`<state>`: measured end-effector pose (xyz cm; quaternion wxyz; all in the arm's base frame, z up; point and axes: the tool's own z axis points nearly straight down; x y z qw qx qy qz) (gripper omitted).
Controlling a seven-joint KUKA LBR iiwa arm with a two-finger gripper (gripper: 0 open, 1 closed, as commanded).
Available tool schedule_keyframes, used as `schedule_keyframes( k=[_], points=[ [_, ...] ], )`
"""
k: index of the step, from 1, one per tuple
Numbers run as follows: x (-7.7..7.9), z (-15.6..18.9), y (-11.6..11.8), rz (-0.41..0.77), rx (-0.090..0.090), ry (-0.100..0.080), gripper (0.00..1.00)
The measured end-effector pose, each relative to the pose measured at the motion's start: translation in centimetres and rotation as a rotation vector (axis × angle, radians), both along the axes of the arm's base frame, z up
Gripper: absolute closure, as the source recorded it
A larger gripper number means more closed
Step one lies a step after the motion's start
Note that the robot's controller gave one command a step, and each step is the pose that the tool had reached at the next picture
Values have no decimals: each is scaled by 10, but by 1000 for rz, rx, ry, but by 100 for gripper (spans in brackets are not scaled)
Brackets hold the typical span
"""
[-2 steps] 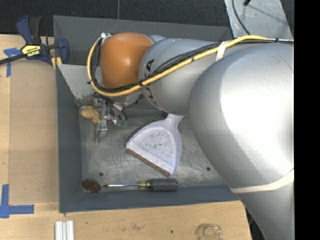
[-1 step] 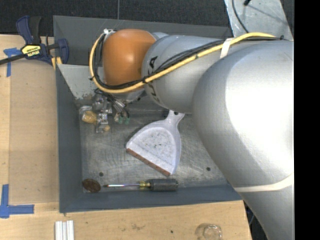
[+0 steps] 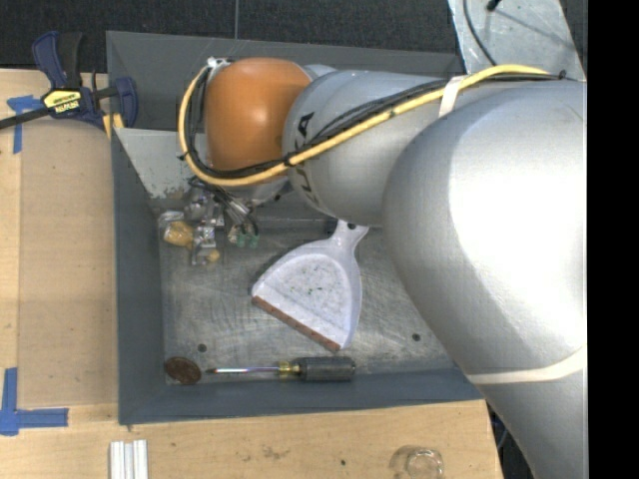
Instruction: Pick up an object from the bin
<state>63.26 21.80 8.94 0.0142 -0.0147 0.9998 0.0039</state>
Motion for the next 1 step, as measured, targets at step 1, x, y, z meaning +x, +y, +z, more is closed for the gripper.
schedule_keyframes(
  k=[1],
  points=[
    [3,53,0,0,-5,18,100]
  ],
)
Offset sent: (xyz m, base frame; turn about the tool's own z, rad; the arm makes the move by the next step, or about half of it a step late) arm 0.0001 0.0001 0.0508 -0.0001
